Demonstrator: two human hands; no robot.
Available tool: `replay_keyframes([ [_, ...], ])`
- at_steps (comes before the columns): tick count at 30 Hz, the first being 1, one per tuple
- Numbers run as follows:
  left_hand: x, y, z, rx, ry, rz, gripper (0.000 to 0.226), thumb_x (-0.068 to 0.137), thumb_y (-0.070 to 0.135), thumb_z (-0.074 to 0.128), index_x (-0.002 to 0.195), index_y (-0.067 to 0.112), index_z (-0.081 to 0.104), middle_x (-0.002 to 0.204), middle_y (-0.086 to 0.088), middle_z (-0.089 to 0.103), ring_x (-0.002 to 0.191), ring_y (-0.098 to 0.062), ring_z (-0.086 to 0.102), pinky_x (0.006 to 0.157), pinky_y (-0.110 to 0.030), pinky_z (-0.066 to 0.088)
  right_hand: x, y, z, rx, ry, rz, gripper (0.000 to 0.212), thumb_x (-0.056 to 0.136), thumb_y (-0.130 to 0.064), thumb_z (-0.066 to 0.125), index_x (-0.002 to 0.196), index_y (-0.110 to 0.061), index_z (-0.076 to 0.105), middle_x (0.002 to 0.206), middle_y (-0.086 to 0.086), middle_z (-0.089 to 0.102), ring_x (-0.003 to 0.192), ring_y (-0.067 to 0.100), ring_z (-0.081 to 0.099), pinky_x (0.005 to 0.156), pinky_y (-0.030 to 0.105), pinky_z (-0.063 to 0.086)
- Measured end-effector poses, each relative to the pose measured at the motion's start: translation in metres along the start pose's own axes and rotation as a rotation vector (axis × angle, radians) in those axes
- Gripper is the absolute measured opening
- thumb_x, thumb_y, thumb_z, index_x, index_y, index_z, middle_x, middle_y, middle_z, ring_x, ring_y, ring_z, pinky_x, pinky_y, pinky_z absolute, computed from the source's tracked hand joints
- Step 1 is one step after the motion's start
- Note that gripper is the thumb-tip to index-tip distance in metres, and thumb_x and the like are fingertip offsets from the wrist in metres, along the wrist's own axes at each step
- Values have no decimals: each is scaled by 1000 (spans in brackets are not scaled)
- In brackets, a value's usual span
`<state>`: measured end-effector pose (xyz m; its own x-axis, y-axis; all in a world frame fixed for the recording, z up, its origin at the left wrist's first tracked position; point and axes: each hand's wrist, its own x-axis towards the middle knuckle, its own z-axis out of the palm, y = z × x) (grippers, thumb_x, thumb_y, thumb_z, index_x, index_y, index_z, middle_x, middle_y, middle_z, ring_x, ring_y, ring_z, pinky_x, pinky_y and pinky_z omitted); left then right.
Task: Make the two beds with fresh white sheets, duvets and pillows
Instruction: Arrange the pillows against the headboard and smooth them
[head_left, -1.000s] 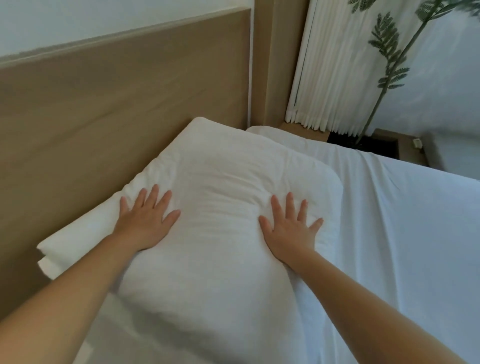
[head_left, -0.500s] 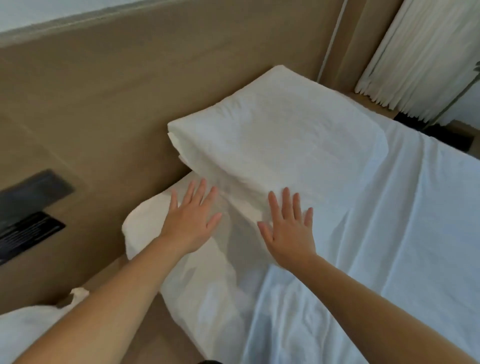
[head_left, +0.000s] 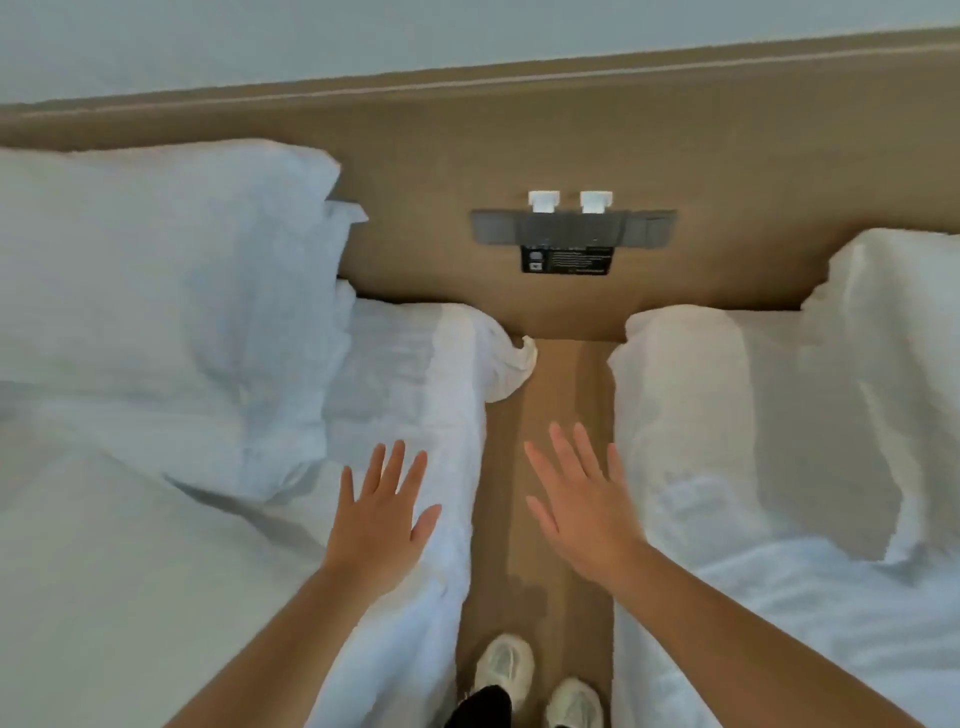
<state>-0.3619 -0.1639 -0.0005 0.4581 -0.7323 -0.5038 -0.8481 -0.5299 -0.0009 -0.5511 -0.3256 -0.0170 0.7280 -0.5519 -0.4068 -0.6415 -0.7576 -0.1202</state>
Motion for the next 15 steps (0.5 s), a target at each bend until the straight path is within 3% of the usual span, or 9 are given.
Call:
replay_keyframes([
  [3, -83, -63, 22, -67, -36, -182, 107, 66, 70, -38, 155, 27, 1, 163, -2, -7, 149, -25, -9, 118, -51, 2, -13, -89, -2, -75, -57, -250, 59, 102, -50, 17, 156, -30, 5, 161, 7, -7, 150, 35, -1, 117, 58, 10],
  [5, -137, -101, 45, -99, -58, -284, 111, 61, 70, -42, 155, 27, -2, 162, -1, -10, 149, -24, -11, 118, -50, -1, -24, -146, 4, -69, -73, -344, 56, 100, -48, 22, 151, -29, 34, 159, 10, 21, 145, 38, 26, 108, 60, 30],
  [7, -182, -134, 65, -145, -88, -396, 107, 69, 69, -37, 156, 25, 7, 163, -3, -2, 150, -27, -2, 118, -52, 6, -33, -196, 16, -95, -161, -399, 61, 93, -50, 25, 139, -23, 55, 148, 12, 46, 133, 38, 47, 96, 59, 44],
  [10, -240, -177, 107, -205, -131, -547, 83, 95, 60, -4, 144, 17, 47, 151, -11, 40, 138, -33, 39, 103, -59, 39, -48, -268, 33, -158, -166, -548, 66, 100, -51, 11, 137, -22, 57, 145, 12, 50, 131, 38, 49, 95, 60, 45],
  [11, -257, -190, 123, -223, -116, -590, 77, 98, 57, 2, 140, 16, 52, 147, -12, 45, 134, -34, 45, 98, -59, 43, -51, -291, 41, -170, -179, -581, 69, 101, -50, 6, 137, -21, 57, 145, 12, 51, 131, 38, 49, 96, 60, 44],
  [13, -282, -213, 149, -245, -75, -627, 75, 97, 56, 3, 146, 16, 44, 154, -11, 35, 140, -33, 36, 103, -60, 39, -57, -334, 55, -190, -218, -628, 68, 100, -51, 8, 139, -22, 56, 146, 13, 48, 132, 38, 48, 97, 61, 43],
  [15, -300, -233, 169, -279, -34, -639, 73, 94, 55, 4, 153, 20, 28, 161, -6, 14, 148, -31, 17, 111, -60, 27, -61, -377, 68, -254, -262, -691, 73, 92, -55, 4, 151, -26, 35, 159, 11, 21, 143, 40, 28, 107, 62, 30],
])
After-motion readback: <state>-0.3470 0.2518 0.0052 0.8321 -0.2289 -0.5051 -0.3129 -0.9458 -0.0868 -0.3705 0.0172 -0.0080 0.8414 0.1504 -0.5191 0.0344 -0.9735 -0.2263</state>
